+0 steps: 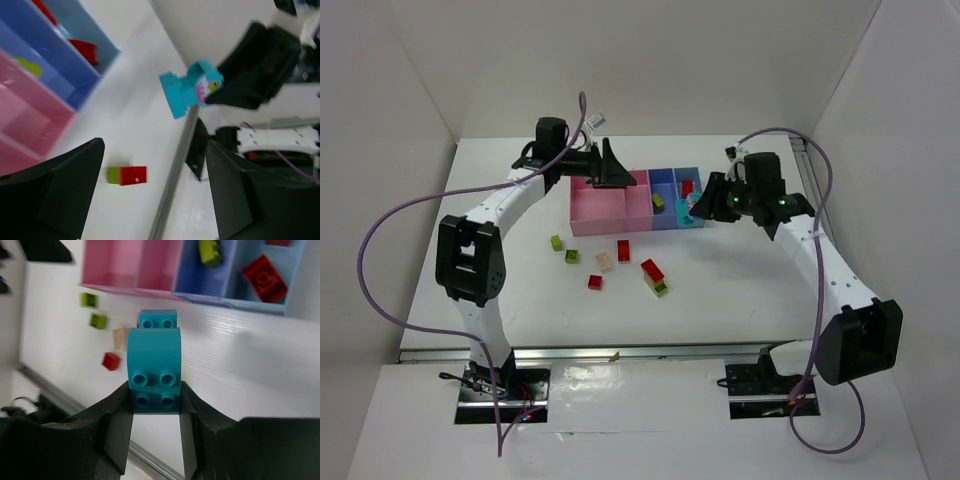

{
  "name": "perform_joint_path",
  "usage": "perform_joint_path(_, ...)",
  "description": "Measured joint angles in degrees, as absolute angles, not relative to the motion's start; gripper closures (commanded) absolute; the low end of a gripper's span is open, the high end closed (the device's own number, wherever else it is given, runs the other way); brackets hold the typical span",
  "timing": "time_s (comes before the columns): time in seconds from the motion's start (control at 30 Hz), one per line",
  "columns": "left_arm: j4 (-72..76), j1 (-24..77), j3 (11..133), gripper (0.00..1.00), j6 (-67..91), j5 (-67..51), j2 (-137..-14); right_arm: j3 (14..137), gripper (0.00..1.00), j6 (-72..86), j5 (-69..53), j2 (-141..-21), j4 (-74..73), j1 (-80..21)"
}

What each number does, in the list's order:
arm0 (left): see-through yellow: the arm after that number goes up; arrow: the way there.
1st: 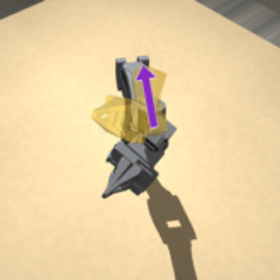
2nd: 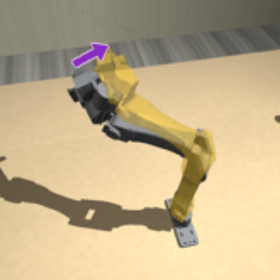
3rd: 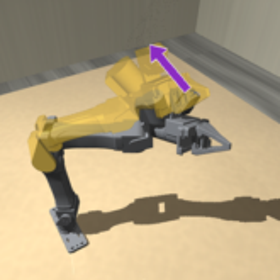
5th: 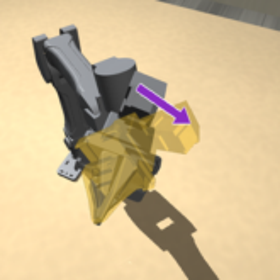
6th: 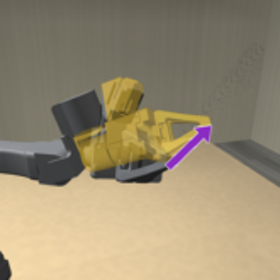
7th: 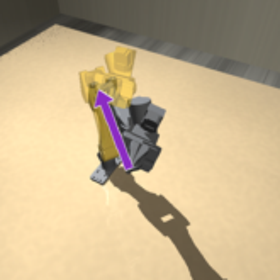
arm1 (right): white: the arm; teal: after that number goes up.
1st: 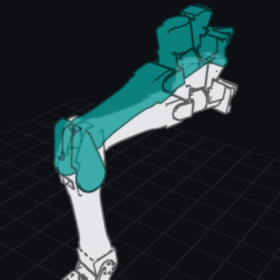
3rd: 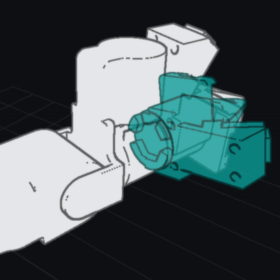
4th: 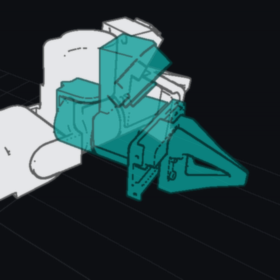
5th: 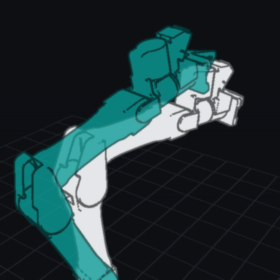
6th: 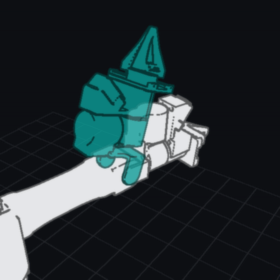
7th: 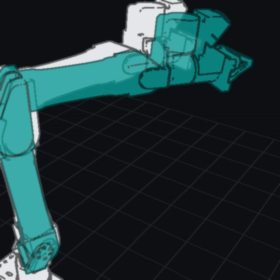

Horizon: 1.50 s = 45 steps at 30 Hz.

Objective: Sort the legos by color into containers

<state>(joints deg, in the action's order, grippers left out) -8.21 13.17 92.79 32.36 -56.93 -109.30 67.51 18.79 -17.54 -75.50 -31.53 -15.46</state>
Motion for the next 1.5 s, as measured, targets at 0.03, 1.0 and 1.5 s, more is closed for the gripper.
perform_joint_path(0.03,-6.0,13.6,91.2,0.08,33.3,-59.4,-109.3,67.5,0.85,19.1,-21.7,-75.7,-30.3,-13.7)
perform_joint_path(1.0,68.0,21.6,87.4,0.19,87.7,-81.6,-123.1,65.9,0.85,28.7,-53.5,-79.2,-10.1,-10.1)
perform_joint_path(1.5,72.4,22.9,89.4,0.95,93.3,-83.8,-124.5,65.8,0.85,28.9,-54.7,-80.4,-9.6,-10.5)
